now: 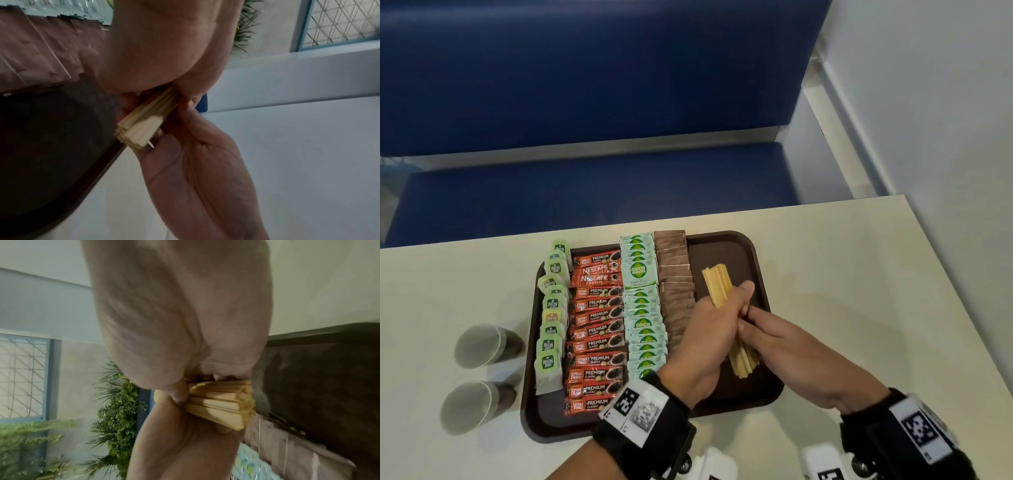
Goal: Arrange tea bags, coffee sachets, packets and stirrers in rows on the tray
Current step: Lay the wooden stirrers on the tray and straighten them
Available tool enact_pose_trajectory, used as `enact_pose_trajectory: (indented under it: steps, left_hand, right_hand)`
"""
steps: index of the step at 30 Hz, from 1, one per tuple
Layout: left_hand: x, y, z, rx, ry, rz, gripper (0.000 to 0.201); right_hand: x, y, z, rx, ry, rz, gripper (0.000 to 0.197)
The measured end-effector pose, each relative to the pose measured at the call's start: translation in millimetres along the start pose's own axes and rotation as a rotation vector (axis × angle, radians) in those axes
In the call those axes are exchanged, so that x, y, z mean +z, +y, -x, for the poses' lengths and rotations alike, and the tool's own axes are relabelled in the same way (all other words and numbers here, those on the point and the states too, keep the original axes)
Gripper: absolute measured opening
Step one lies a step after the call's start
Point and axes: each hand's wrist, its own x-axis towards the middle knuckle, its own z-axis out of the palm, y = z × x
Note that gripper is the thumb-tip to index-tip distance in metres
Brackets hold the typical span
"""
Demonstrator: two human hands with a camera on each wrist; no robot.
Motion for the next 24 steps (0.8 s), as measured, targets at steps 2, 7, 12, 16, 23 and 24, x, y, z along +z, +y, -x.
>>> enact_pose_trajectory:
  steps: [2, 7, 12, 16, 23, 24]
  left_hand:
    - [-1.1, 2.4, -2.4, 0.016, -0.007, -0.041, 0.038]
    - [-5.5, 2.4, -8.5, -0.043, -0.072, -0.118, 0.044]
    - [-14.8, 6.5, -14.0, -0.180, -0.192, -0.099, 0.050]
    - [-19.0, 6.2, -17.4, -0.234, -0.227, -0.119, 0.047]
    - [-47.7, 4.1, -18.3, 0.145, 0.106, -0.288, 0.058]
    - [-52.2, 3.6, -17.7, 0.169, 0.122, -0.295, 0.055]
  right_hand:
    - [4.5, 7.3, -3.9, -0.011, 0.008, -0.077, 0.042]
    - [5.1, 12.7, -5.8, 0.012, -0.075, -0.521, 0.042]
    - [7.5, 19.4, -8.4, 0.025, -0.097, -0.587, 0.029]
    - [12.5, 27.5, -10.4, 0.004, -0.085, -0.602, 0.022]
    - [34.6, 45.9, -21.3, 0.196, 0.319, 0.136, 0.019]
    - [39.7, 47.9, -25.5, 0.208, 0.348, 0.207, 0.019]
